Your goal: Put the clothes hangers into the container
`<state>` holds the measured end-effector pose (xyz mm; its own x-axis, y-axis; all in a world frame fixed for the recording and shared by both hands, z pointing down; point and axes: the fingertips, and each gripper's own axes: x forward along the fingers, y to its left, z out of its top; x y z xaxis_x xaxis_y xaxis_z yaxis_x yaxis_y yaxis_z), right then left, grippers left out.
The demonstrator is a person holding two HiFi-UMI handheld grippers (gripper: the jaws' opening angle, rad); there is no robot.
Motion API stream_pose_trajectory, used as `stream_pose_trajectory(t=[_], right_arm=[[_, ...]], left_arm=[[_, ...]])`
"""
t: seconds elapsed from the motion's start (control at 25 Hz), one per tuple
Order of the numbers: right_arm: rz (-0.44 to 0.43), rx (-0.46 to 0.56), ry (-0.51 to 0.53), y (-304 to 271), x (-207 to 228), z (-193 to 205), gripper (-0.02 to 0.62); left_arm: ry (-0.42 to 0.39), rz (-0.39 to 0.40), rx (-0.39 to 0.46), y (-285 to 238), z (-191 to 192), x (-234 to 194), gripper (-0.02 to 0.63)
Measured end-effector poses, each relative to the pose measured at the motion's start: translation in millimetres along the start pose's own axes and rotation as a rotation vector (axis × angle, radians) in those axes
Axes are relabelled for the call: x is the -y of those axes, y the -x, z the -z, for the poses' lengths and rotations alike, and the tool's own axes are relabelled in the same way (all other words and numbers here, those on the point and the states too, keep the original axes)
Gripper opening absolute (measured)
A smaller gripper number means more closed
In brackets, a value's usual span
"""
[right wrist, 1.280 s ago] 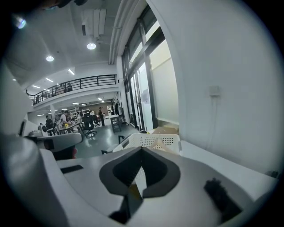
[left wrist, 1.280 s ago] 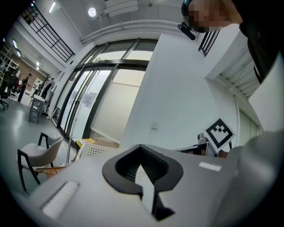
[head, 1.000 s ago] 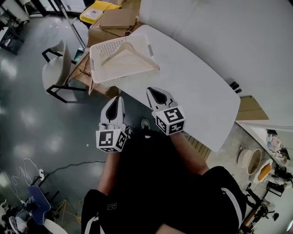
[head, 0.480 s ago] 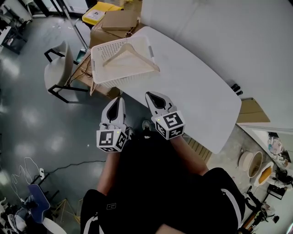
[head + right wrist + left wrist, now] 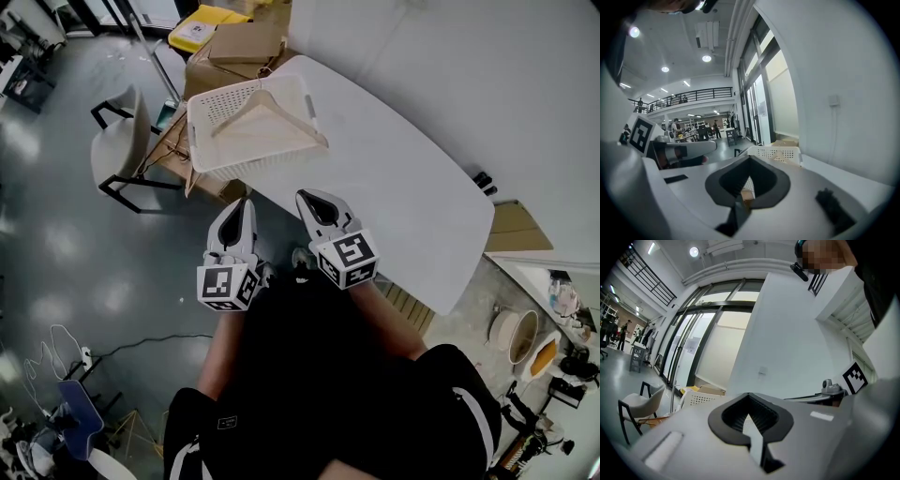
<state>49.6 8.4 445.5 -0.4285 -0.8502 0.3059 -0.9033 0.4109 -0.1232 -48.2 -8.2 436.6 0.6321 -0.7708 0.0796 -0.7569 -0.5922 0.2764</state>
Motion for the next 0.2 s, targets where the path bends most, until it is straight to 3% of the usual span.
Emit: stream_pose_trajectory(t=[0.2], right_arm=[[0.002,0.003,0.008,-0.3,-0.2,-0.8,0.015]], left_arm=[[-0.004,0.008,0.000,-2.9,0.1,0.2,0.003]])
